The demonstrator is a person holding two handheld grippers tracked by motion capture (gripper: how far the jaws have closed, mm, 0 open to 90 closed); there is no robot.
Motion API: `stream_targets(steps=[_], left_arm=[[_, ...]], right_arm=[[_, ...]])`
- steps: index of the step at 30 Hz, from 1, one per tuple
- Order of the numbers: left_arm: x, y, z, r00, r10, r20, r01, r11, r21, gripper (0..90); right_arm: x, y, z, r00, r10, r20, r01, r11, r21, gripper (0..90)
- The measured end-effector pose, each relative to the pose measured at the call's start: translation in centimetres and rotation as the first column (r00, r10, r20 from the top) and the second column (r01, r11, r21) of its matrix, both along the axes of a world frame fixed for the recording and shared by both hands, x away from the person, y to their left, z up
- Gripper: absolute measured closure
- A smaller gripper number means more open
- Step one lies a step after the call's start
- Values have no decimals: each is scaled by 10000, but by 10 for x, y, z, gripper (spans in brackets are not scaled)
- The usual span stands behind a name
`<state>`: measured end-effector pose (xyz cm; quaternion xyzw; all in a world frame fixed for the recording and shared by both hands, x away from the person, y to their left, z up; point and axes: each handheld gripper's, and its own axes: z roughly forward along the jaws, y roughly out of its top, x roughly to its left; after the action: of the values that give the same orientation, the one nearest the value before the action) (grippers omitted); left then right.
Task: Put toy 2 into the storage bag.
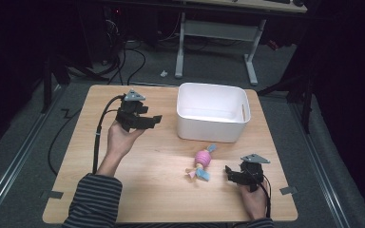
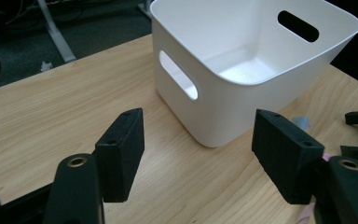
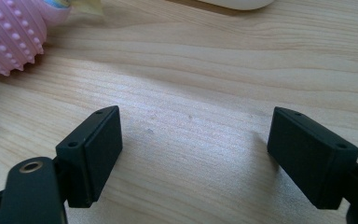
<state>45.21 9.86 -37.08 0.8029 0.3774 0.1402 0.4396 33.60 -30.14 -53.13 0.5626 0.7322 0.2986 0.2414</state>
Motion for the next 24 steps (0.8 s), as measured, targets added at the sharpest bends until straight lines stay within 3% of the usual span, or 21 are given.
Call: stream_targets(steps=[8,15,24], left_arm=[[-9,19,-3,9994,337,99,-333,9989,-316,344],[-16,33,-9,9978,653,89,-651,9977,-199,343],[-27,47,-13,9962,855,191,-848,9958,-338,342]], right_arm=[[0,0,0,10000,0,-7,0,10000,-2,180],[0,1,0,10000,5,-13,-5,10000,16,180],[-1,1,0,10000,48,-11,-48,10000,5,179]])
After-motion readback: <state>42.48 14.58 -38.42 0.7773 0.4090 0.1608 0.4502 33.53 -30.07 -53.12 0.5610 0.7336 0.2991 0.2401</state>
